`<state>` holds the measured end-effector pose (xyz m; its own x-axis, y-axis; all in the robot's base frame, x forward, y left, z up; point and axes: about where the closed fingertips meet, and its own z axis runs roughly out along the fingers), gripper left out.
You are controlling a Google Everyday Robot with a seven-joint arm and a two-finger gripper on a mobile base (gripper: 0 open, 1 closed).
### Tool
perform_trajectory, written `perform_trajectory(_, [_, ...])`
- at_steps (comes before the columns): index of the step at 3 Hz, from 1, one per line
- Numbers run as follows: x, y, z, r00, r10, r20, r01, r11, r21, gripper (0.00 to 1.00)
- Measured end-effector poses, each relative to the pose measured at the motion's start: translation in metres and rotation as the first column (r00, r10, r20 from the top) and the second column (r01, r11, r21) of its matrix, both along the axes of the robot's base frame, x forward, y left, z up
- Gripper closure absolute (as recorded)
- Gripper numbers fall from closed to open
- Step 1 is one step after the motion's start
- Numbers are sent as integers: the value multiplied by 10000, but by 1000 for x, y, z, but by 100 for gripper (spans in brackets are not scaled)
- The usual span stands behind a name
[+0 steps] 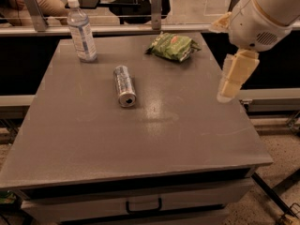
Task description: Place redbull can upright
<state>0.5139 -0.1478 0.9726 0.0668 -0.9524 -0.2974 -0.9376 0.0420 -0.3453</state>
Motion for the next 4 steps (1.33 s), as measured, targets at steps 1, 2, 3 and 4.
perform_trajectory(1, [25, 20, -1, 9924, 1102, 555, -1105, 9939, 33, 0])
perform_trajectory(2, [40, 39, -3, 9685, 2250, 1065, -2251, 9743, -115, 0])
perform_trajectory(3, [51, 55, -5, 9312, 3327, 1492, -3320, 9428, -299, 0])
perform_trajectory(4, [61, 73, -10, 8650, 4623, 1950, -4546, 8866, -851, 0])
